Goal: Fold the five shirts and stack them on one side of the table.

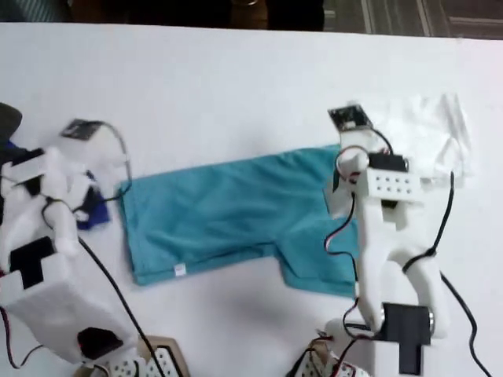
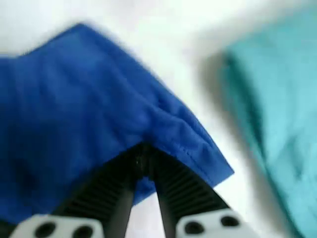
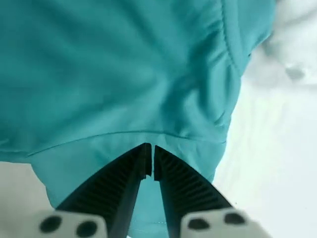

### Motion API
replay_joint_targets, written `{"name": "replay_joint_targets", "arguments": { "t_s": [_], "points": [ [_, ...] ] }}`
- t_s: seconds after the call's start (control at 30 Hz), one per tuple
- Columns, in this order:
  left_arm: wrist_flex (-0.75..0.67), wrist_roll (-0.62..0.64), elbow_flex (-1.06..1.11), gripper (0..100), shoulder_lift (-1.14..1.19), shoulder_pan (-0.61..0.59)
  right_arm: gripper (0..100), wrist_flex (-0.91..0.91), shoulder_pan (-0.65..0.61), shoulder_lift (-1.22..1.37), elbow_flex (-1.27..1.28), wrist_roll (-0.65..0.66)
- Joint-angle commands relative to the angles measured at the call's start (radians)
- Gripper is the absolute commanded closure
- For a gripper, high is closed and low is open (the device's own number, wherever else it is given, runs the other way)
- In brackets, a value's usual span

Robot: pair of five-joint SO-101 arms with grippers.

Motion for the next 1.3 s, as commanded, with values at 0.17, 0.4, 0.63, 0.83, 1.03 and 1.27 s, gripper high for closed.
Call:
{"name": "replay_joint_targets", "arguments": {
  "t_s": [0.17, 0.4, 0.63, 0.83, 1.03, 1.27],
  "points": [
    [0.080, -0.015, -0.234, 97, 0.032, -0.212, 98.0, -0.268, 0.001, -0.157, 0.275, -0.009],
    [0.385, -0.046, -0.384, 97, 0.031, -0.106, 98.0, -0.341, 0.019, -0.170, 0.324, -0.014],
    [0.675, 0.020, -0.647, 97, 0.031, 0.032, 98.0, -0.332, 0.163, -0.171, 0.324, -0.058],
    [0.697, 0.097, -0.638, 97, 0.026, 0.164, 98.0, -0.297, 0.205, -0.171, 0.324, -0.058],
    [0.601, 0.173, -0.449, 97, 0.020, 0.330, 98.0, -0.288, 0.217, -0.171, 0.345, -0.058],
    [0.422, 0.201, -0.277, 97, 0.028, 0.402, 98.0, -0.381, 0.211, -0.226, 0.439, -0.058]
  ]
}}
